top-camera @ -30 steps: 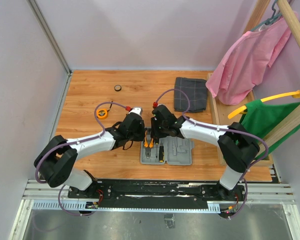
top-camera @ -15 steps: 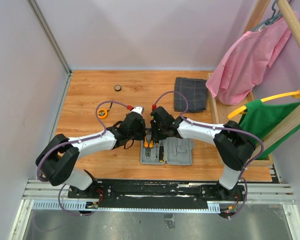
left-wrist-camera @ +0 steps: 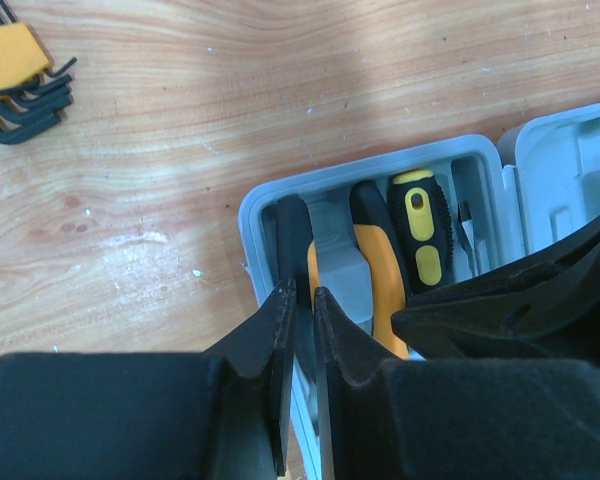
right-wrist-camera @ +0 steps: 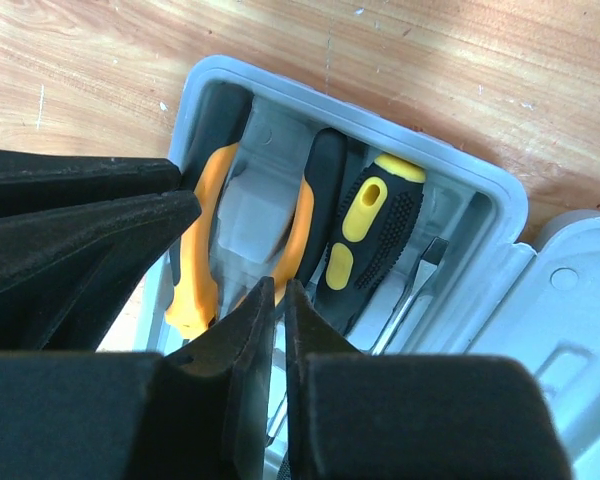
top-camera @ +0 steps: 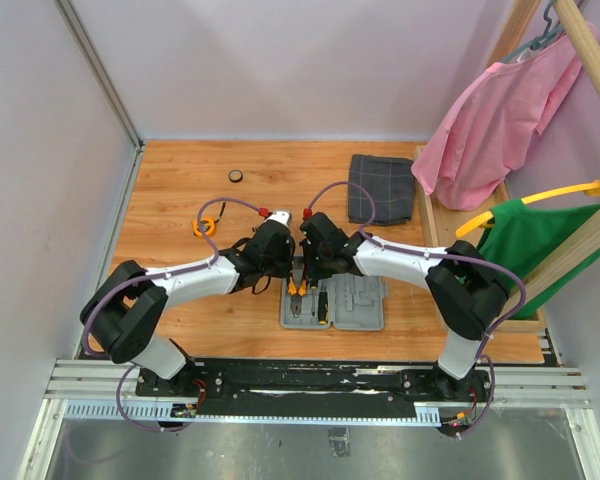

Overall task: Sort the tools into containers
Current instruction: Place the pliers in the storage box.

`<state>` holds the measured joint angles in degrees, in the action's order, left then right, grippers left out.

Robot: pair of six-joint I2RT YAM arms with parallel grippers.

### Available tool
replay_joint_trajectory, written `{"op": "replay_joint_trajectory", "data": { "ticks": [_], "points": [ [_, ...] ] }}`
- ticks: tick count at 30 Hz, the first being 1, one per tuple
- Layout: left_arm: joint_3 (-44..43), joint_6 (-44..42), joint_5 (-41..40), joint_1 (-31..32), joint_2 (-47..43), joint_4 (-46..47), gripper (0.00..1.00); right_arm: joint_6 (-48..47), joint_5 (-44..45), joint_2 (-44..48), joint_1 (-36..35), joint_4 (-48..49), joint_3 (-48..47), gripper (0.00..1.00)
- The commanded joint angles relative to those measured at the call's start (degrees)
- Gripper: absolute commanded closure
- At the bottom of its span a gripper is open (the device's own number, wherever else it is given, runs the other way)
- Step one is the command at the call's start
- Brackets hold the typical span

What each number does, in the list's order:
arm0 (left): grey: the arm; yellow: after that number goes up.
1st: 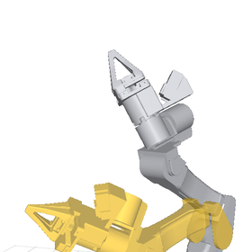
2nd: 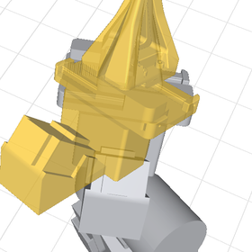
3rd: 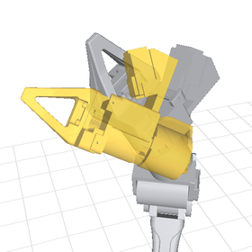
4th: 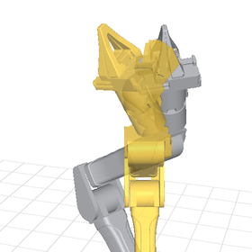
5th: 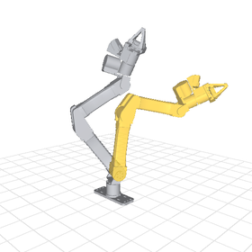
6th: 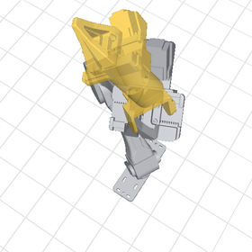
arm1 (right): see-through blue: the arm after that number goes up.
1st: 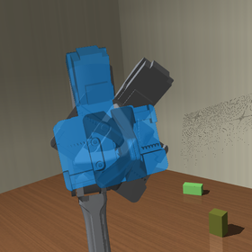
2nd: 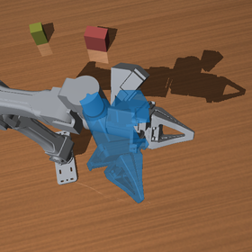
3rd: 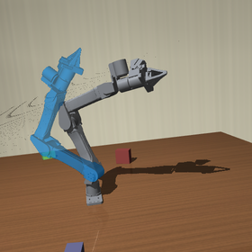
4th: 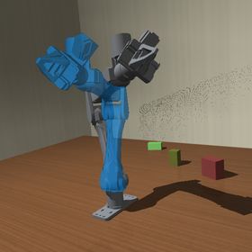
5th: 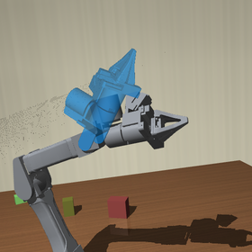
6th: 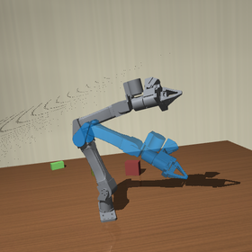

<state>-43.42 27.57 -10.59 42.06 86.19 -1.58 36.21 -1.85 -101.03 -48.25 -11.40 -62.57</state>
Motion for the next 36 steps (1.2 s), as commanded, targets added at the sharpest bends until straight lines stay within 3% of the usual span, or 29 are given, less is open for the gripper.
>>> {"op": "replay_joint_trajectory", "data": {
  "ticks": [1,20,36],
  "points": [
    [-2.56,-1.26,-0.91,0.07,1.94,-1.28,0.86,-0.47,1.35,-2.49,-1.07,-2.33,-0.84,0.93],
    [-2.73,1.43,-3.12,2.94,7.18,-8.94,0.93,-0.28,1.29,-3.61,-0.91,-2.93,-0.18,0.95],
    [4.02,4.51,-1.63,2.94,10.19,-6.54,0.95,1.26,1.14,-7.19,-0.27,-2.41,2.36,0.97]
  ]
}}
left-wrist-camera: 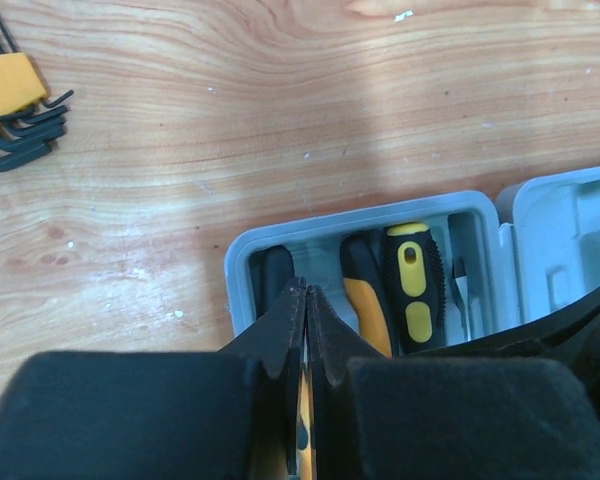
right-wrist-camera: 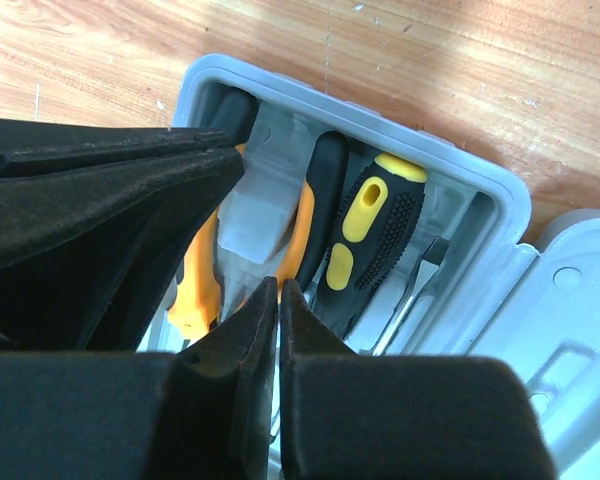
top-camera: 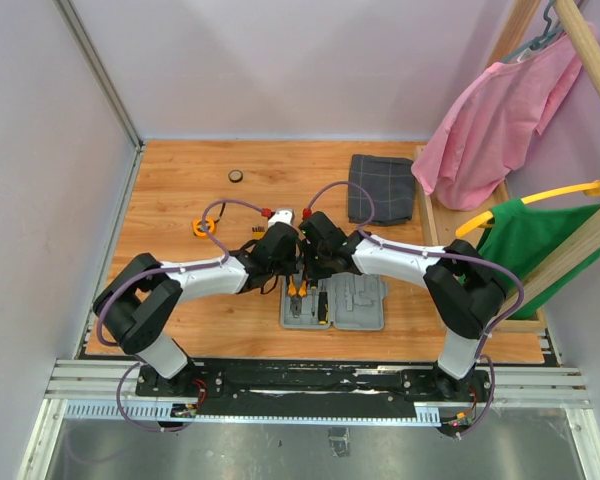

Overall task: Sort the tools into containers
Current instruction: Place the pliers in the storage box.

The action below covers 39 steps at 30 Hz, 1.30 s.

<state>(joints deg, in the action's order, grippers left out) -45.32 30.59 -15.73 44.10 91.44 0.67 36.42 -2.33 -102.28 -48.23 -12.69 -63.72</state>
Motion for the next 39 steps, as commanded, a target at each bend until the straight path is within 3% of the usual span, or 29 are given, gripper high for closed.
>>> {"op": "replay_joint_trajectory", "data": {
  "ticks": [1,10,19,27,39],
  "points": [
    [6.59,1.68,3.52,0.86,5.01,-8.64,0.96,1.22,1.55,-6.07,-0.21,-0.9,3.78,0.97],
    [9.3,2.27,3.6,0.9,3.73,-7.64,0.96,1.81,1.64,-5.03,-0.16,-0.3,4.6,0.98],
    [0.64,-1.19,3.14,0.82,-4.68,-8.05,0.95,2.04,2.59,-2.66,0.36,-0.5,3.94,0.97],
    [-5.66,-1.22,2.0,0.73,-10.59,-12.31,0.86,2.31,2.13,-3.01,0.47,-0.4,3.07,0.96],
    [-3.58,4.2,-2.52,0.79,-10.27,-20.84,0.78,2.08,1.54,-3.67,0.49,-0.41,2.5,0.96]
  ]
}}
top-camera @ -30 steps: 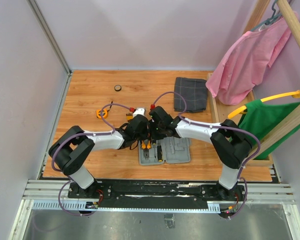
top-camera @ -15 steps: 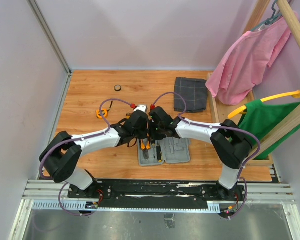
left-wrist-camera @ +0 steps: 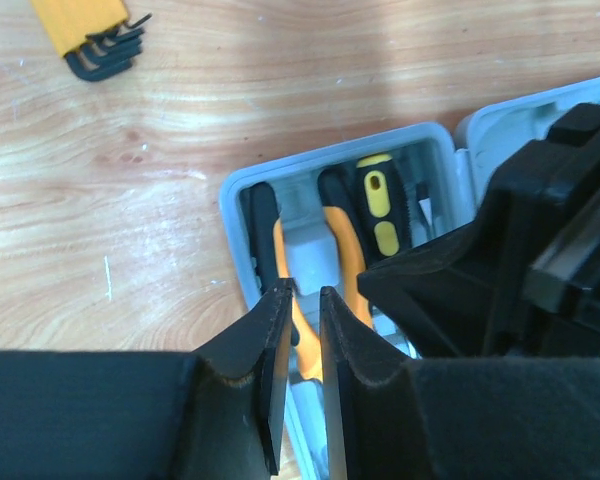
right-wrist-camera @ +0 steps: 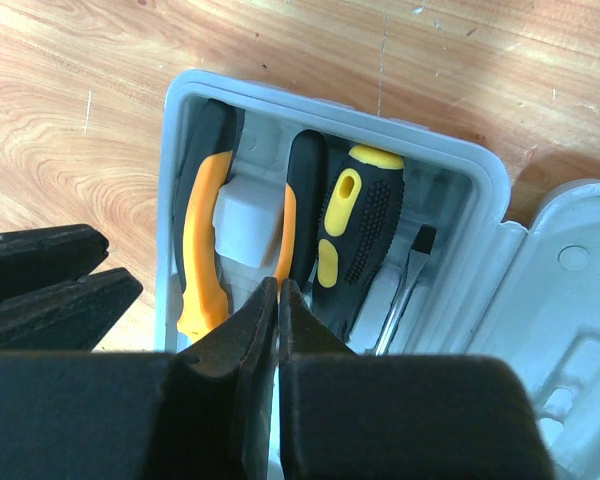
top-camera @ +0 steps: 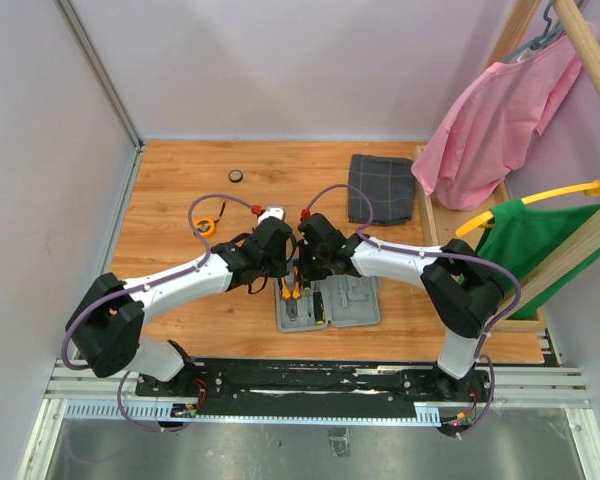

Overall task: Sort the tools into containers
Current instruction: Place the pliers in the storage box.

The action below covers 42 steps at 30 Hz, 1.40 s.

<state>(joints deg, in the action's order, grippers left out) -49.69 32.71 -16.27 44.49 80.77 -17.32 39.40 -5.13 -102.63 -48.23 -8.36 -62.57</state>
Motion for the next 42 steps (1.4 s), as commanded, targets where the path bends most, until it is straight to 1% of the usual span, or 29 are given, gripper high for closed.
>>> {"op": "replay_joint_trajectory", "data": {
  "ticks": [1,8,16,23,30,33,35,42],
  "points": [
    [0.82,2.22,-1.86,0.35,0.79,-2.89,0.77,-0.98,4.34,-3.36,0.47,-4.74,1.33,0.96],
    [0.77,1.37,0.33,0.42,3.97,-1.02,0.77,-1.15,4.16,-3.71,0.5,-4.69,1.29,0.96],
    [-0.37,0.69,0.67,0.47,6.39,-2.82,0.76,-1.43,4.25,-3.71,0.61,-4.73,1.22,0.96],
    [-1.58,0.64,-0.46,1.51,9.46,-5.22,0.79,-1.68,3.74,-3.97,0.69,-5.04,0.9,0.96],
    [-2.55,0.47,-0.44,1.65,14.78,-8.14,0.85,-1.63,4.77,-4.79,0.7,-7.06,-0.18,0.97],
    [-2.54,0.04,0.41,1.65,16.52,-9.49,0.86,-1.46,5.71,-5.96,0.84,-9.93,-1.47,0.99],
    [-2.47,-0.22,1.19,1.65,17.69,-10.28,0.9,-1.39,5.45,-7.61,1.13,-11.52,-2.27,0.99],
    [-0.75,-0.32,4.51,1.52,21.01,-9.49,0.97,-1.23,3.17,-11.78,2.21,-12.87,-1.89,0.99]
  ]
}}
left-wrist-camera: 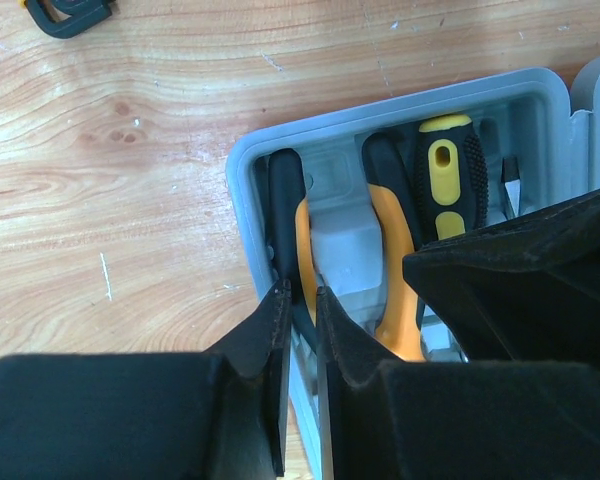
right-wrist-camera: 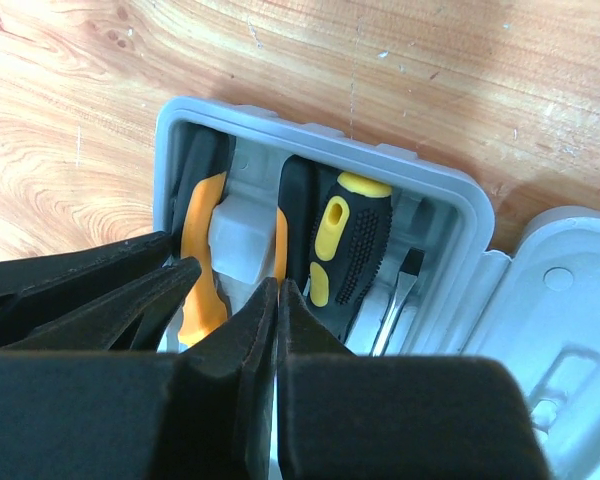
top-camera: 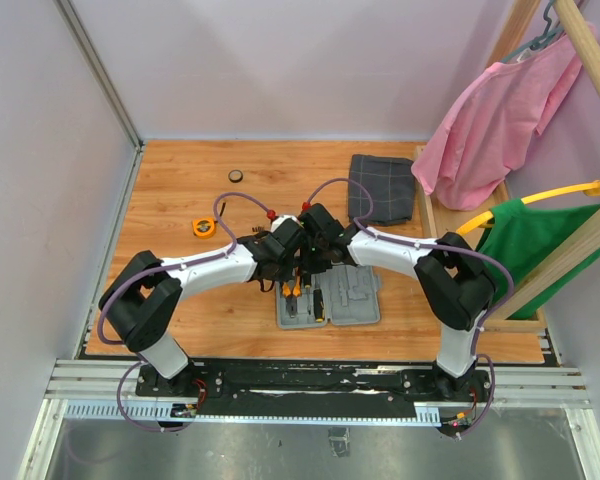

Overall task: Sort the tools into containers
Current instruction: Place the pliers in the storage box.

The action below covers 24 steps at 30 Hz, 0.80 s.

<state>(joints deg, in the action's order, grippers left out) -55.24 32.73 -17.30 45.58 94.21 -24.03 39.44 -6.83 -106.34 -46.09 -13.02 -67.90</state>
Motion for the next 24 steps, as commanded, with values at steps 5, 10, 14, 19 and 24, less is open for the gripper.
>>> {"op": "replay_joint_trajectory", "data": {
  "ticks": [5,10,14,19,24],
  "points": [
    [7.25,-0.55,7.83,0.07,9.47,-1.41,0.99,-1.45,4.11,-9.94,0.21,-8.22,4.21,0.99],
    [10.3,-0.65,9.42,-0.96,11.02,0.21,0.99,-1.01,3.65,-10.06,0.59,-7.33,5.19,0.99],
    [12.46,-0.81,10.77,-2.04,12.06,1.68,0.99,-0.65,2.88,-9.48,1.08,-6.15,6.33,0.99],
    [13.86,-1.09,11.65,-2.25,14.48,3.5,1.0,-0.84,2.95,-8.94,1.39,-6.1,6.81,0.99],
    [14.08,-1.36,12.05,-2.25,11.6,4.17,0.99,-1.65,2.47,-7.55,1.41,-6.32,6.63,0.99]
  ]
}}
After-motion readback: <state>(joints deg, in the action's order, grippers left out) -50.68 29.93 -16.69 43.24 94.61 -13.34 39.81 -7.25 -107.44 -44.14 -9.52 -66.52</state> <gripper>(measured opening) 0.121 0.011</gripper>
